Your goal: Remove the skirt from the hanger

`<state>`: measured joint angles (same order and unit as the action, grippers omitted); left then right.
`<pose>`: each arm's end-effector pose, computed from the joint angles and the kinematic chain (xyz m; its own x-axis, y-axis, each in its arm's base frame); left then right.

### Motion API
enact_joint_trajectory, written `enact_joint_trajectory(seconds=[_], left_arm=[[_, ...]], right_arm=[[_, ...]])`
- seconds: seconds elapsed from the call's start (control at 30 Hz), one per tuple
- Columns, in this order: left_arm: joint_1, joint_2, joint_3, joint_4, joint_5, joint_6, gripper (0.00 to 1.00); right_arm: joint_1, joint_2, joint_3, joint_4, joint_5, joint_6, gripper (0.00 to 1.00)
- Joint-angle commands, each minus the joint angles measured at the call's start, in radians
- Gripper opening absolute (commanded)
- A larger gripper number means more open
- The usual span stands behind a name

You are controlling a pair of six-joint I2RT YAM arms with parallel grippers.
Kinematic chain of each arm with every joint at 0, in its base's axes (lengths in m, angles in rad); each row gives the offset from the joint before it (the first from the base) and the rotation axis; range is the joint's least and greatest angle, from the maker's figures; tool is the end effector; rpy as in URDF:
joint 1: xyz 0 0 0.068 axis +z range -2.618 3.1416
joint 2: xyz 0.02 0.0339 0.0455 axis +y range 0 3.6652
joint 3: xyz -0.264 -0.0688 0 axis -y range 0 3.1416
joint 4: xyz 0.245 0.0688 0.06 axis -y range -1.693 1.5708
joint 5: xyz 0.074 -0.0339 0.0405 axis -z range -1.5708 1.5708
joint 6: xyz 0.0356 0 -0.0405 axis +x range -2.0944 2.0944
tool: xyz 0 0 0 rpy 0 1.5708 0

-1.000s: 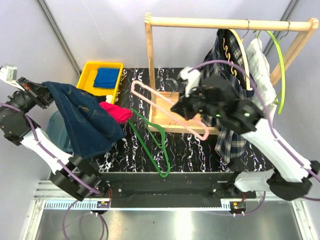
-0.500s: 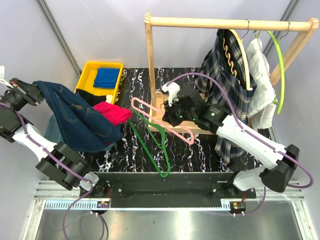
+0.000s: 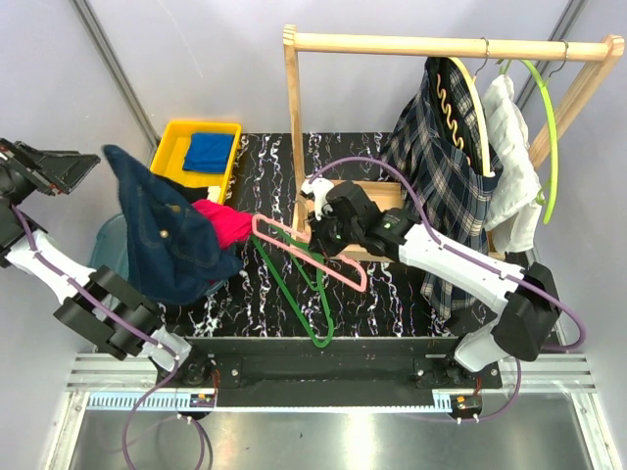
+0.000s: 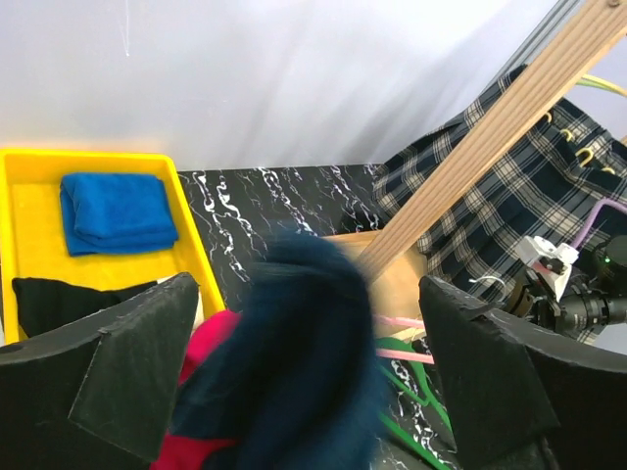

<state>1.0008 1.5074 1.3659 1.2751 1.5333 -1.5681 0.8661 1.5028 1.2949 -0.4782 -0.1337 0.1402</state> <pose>0.1844 0.2217 0.4701 -0.1954 -0.3744 -0.9064 0.4894 0.7637 -0.4210 0.2158 0.2611 0.3158 -0.5212 -0.3992 -0.7543 -0.7564 0.6254 0.1917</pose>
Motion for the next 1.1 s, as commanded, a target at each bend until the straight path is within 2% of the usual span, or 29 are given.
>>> enact_joint_trajectory(seconds=[0.0, 0.13, 0.27, 0.43, 0.47, 0.5, 0.57, 0.6, 0.63, 0.7, 0.73, 0.87, 0.93, 1.0, 1.07], left_arm=[[0.002, -0.091, -0.005, 0.391, 0.12, 0.007, 0.99], [0.01, -0.101, 0.033, 0.385, 0.093, -0.052, 0.99], [0.013, -0.061, 0.21, 0.377, 0.05, -0.185, 0.99], [-0.007, -0.047, 0.337, 0.366, -0.077, -0.306, 0.99], [-0.014, -0.05, 0.34, 0.368, -0.09, -0.332, 0.99], [-0.021, -0.068, 0.341, 0.368, -0.119, -0.339, 0.99], [-0.037, -0.091, 0.331, 0.368, -0.146, -0.336, 0.99], [-0.045, -0.111, 0.331, 0.354, -0.16, -0.331, 0.99], [-0.071, -0.121, 0.328, 0.33, -0.163, -0.316, 0.99], [-0.108, -0.142, 0.329, 0.232, -0.174, -0.258, 0.99], [-0.12, -0.151, 0.331, 0.204, -0.177, -0.242, 0.99], [-0.165, -0.182, 0.329, 0.139, -0.191, -0.19, 0.99], [-0.183, -0.19, 0.325, 0.122, -0.193, -0.182, 0.99], [-0.2, -0.196, 0.32, 0.103, -0.193, -0.175, 0.99], [-0.211, -0.199, 0.32, 0.048, -0.19, -0.147, 0.99]], right_arm=[[0.022, 0.019, 0.01, 0.069, -0.029, 0.015, 0.0], [0.027, 0.063, 0.011, 0.087, -0.033, 0.013, 0.0], [0.037, 0.115, -0.008, 0.115, -0.063, 0.032, 0.0], [0.042, 0.183, -0.034, 0.156, -0.086, 0.053, 0.0], [0.042, 0.186, -0.042, 0.156, -0.081, 0.053, 0.03], [0.042, 0.186, -0.048, 0.156, -0.076, 0.055, 0.22], [0.043, 0.175, -0.068, 0.156, -0.054, 0.05, 0.42], [0.042, 0.16, -0.072, 0.158, -0.041, 0.05, 0.61], [0.042, 0.152, -0.075, 0.155, -0.012, 0.047, 0.72], [0.042, 0.113, -0.065, 0.138, 0.041, 0.032, 0.85], [0.043, 0.096, -0.06, 0.132, 0.061, 0.029, 0.99], [0.042, -0.012, 0.073, 0.012, 0.192, 0.006, 1.0], [0.042, -0.081, 0.159, -0.113, 0.301, 0.016, 1.0], [0.042, -0.14, 0.337, -0.239, 0.409, 0.085, 1.0], [0.04, -0.186, 0.488, -0.269, 0.434, 0.157, 1.0]])
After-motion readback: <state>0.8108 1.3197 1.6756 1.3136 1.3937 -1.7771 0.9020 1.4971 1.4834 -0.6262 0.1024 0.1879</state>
